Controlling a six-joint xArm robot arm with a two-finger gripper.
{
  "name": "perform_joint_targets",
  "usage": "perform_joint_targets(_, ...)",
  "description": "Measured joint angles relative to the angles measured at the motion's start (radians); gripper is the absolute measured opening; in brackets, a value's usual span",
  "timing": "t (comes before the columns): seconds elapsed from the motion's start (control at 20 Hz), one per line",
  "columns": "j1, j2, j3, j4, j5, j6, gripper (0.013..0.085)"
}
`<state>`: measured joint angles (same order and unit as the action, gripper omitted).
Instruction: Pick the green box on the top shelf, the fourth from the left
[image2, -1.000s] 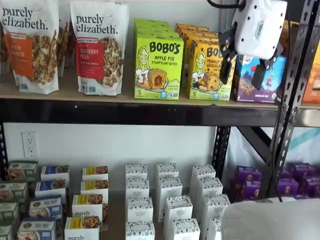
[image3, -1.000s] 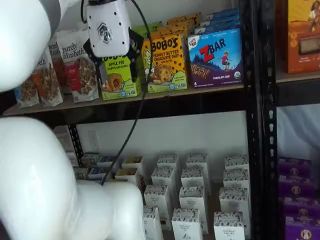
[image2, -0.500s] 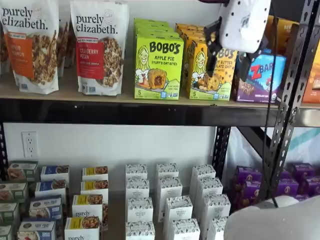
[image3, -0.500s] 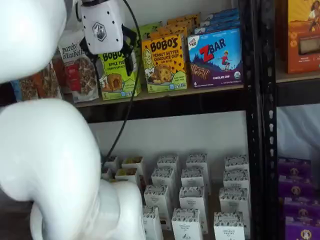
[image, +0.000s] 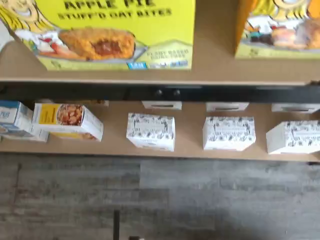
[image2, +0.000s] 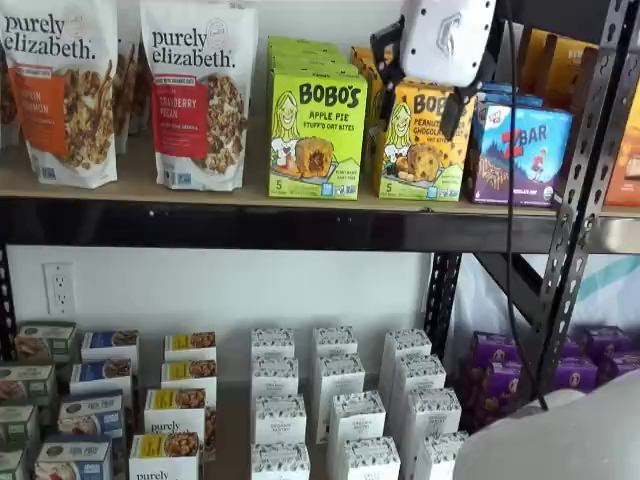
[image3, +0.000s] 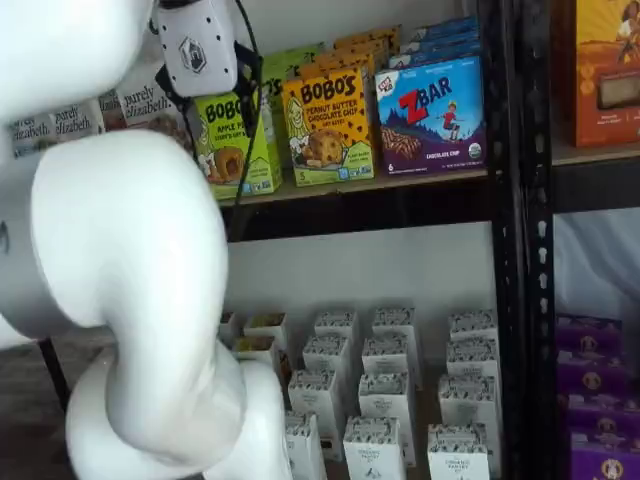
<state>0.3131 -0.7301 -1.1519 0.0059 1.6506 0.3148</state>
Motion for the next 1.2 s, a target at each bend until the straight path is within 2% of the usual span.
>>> perform_joint_targets(0.15,0.021,0.035,-0.019,-0.019,-0.026,0.019,0.085)
perform_joint_targets(0.4,0.039,0.092,-0.048,-0.021,-0.079,0.035,0.085)
perform_joint_targets(0.65,0.034,0.142,-0.079,0.003,-0.117,0.03,0.085)
perform_joint_targets(1.2,0.02,0.294,-0.204,0.003,-0.125,0.018,0.085)
